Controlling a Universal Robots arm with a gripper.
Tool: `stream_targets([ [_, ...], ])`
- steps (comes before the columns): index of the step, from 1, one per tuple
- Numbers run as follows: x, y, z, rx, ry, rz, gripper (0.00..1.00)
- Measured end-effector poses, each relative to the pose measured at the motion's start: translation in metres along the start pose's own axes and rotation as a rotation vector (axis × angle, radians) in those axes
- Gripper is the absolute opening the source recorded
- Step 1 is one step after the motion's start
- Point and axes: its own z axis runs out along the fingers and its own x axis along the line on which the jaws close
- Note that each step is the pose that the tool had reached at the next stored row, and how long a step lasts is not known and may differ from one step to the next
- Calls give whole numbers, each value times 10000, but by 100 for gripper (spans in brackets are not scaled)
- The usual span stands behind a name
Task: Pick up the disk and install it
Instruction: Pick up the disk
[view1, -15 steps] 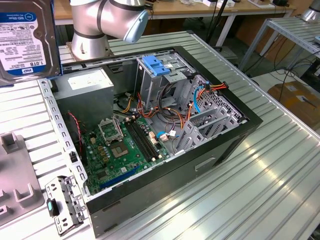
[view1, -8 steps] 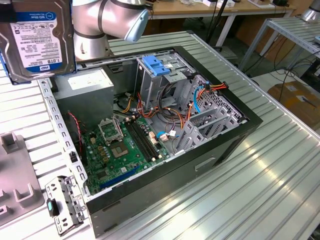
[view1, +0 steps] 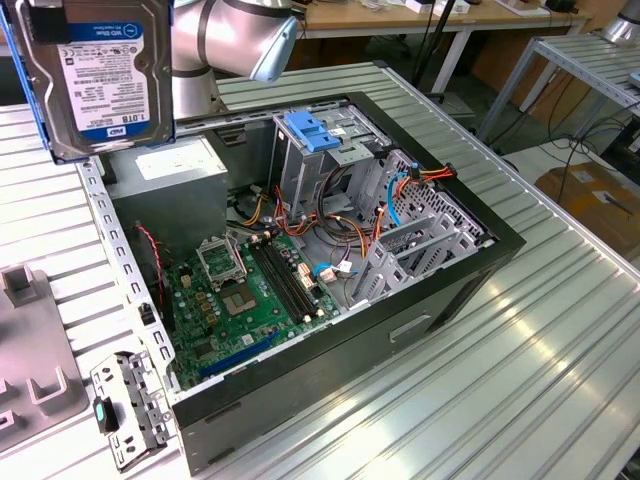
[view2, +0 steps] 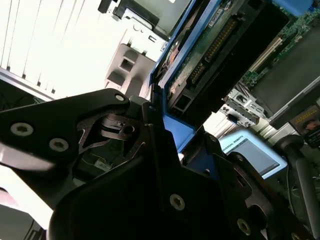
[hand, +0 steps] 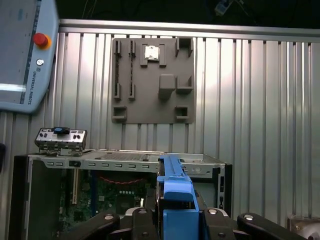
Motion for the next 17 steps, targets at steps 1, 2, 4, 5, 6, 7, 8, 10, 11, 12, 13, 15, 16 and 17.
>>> stream_targets([
  [1,1,-21,2,2,1,0,37],
  [2,1,-33,5,8,4,0,37],
  [4,4,-44,10,53,5,1,37],
  [5,5,-47,11,90,8,1,37],
  [6,7,-50,15,172,10,0,37],
  [7,8,-52,18,242,11,0,37],
  [8,9,-56,20,290,13,-2,37],
  [10,16,-99,24,342,14,0,37],
  [11,18,-127,24,345,14,0,37],
  [12,21,-173,25,349,15,0,37],
  [13,22,-197,24,353,15,-1,37],
  [15,25,-224,25,364,14,-1,37],
  [16,25,-238,25,369,15,-1,37],
  [17,26,-257,25,372,15,0,37],
])
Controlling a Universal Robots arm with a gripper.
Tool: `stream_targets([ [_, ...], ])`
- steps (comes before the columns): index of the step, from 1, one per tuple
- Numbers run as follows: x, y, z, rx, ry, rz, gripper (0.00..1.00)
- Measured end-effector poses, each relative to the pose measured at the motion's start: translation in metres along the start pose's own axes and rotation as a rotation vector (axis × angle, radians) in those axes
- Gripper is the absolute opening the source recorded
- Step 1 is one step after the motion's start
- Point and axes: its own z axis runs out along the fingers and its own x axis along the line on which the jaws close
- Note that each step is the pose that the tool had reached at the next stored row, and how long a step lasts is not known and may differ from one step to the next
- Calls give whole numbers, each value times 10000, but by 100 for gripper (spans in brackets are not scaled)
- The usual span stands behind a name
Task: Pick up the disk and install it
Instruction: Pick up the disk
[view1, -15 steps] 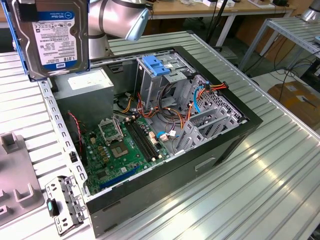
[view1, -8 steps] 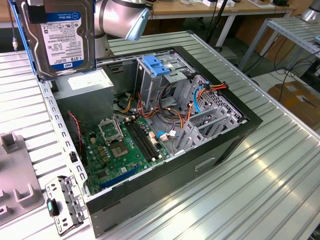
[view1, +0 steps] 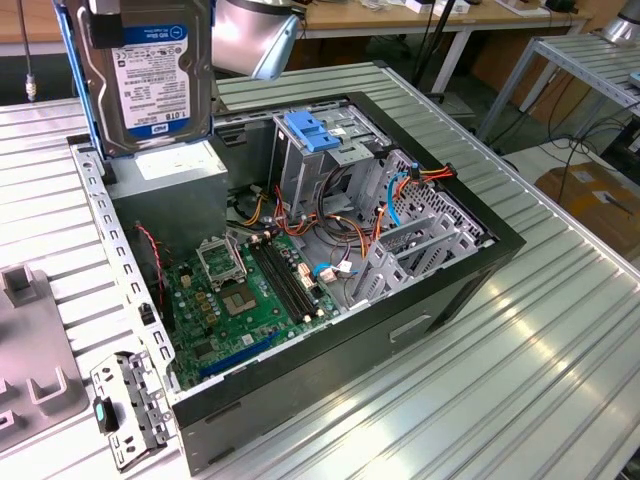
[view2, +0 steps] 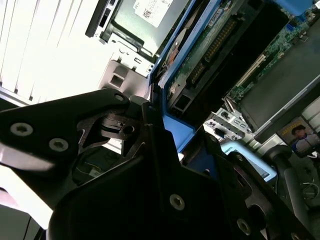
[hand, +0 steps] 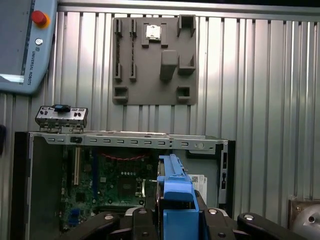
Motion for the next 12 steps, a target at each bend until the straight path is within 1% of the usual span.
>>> stream_targets([
  [3,3,-80,2,3,0,0,37],
  [5,7,-194,3,2,1,-1,37],
  [10,24,-402,18,3,-1,0,37],
  [12,28,-440,21,2,0,-1,37],
])
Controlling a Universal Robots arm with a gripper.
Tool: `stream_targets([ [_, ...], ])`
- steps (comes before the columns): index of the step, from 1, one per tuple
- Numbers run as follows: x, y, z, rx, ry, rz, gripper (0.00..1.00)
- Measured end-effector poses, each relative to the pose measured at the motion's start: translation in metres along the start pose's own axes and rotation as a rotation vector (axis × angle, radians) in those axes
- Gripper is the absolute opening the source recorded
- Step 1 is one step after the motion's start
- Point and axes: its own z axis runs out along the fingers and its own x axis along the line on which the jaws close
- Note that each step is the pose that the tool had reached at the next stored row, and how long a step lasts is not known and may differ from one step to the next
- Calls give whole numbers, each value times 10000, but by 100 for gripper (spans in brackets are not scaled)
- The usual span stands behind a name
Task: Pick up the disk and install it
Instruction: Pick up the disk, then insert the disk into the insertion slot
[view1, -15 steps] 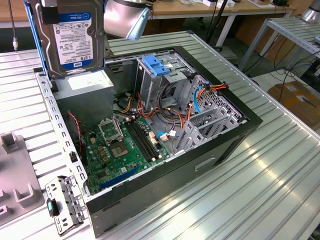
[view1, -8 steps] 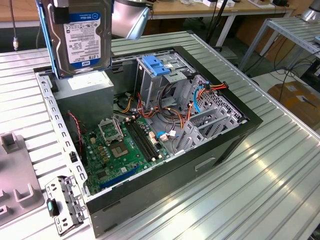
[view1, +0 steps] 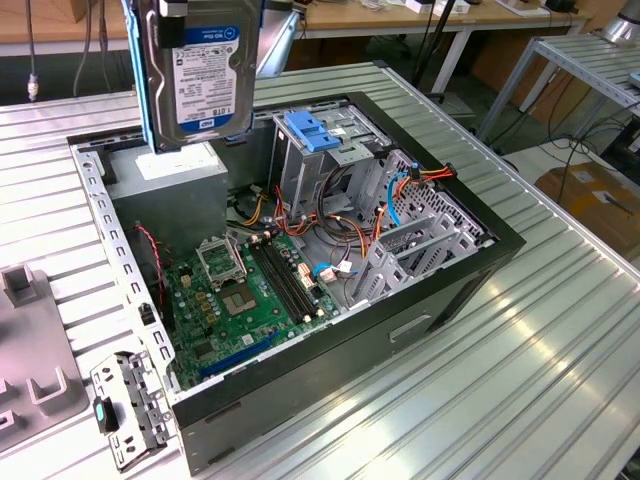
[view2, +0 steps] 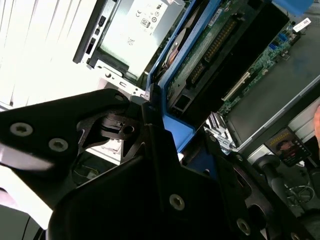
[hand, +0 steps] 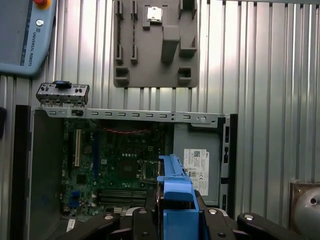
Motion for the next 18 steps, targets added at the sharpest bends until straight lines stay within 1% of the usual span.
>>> stream_targets([
  [1,3,-24,5,0,-1,1,37],
  [5,11,-76,20,0,1,13,37],
  [7,17,-119,31,1,1,20,37],
  [10,22,-208,47,0,1,30,37],
  [13,26,-282,61,2,0,46,37],
  [18,26,-290,63,0,1,47,37],
])
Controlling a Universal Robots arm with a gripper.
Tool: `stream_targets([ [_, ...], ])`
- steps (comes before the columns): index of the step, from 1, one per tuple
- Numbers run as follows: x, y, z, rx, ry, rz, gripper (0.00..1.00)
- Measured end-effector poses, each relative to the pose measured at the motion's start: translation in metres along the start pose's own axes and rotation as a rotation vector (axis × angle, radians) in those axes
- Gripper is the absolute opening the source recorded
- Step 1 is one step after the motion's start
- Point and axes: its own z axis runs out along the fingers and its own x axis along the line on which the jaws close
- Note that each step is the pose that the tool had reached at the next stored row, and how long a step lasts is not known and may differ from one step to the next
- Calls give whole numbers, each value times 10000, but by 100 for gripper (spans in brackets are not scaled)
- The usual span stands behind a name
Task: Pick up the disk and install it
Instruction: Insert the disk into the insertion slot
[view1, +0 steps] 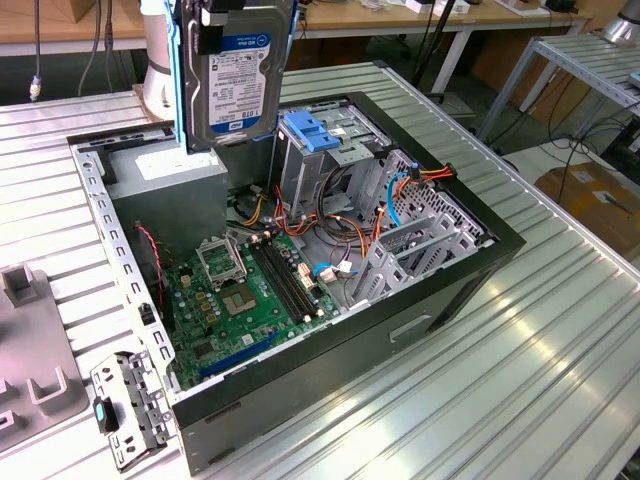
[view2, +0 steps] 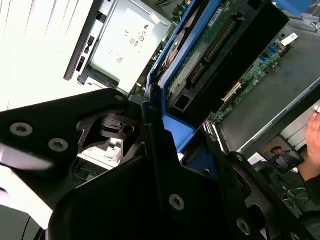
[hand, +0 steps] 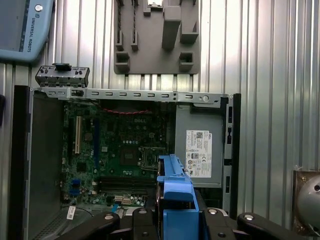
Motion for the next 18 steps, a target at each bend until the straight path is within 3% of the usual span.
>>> stream_targets([
  [11,11,-2,0,0,0,-2,37],
  [18,124,2,0,1,-1,0,37],
])
